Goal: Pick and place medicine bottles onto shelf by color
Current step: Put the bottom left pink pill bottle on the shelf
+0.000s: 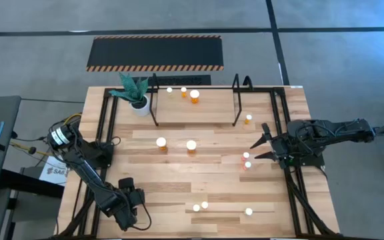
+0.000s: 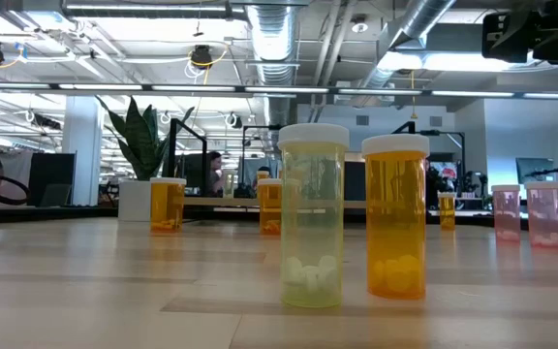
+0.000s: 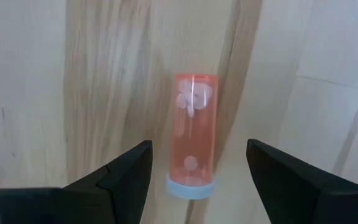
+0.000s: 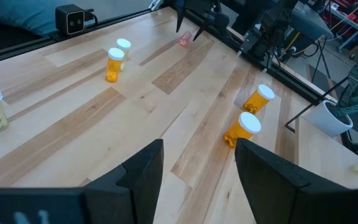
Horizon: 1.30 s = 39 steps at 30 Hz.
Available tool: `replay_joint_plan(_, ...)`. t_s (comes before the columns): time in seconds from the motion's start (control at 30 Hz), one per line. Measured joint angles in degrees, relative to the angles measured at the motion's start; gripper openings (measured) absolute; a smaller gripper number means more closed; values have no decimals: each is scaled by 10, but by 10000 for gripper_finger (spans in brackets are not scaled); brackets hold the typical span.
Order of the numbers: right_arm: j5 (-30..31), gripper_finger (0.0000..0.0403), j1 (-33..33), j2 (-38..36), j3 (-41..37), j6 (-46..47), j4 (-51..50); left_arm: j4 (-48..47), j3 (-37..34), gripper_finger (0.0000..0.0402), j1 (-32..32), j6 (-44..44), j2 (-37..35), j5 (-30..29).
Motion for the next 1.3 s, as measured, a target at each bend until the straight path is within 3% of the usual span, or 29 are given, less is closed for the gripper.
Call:
replay_joint_plan(0.53, 0, 223, 0, 0, 0, 0, 0, 1, 0, 247, 1, -81, 0, 15)
replay_joint_plan(1.3, 0, 223, 0, 0, 0, 0, 0, 2, 1, 239, 28, -92, 35, 52)
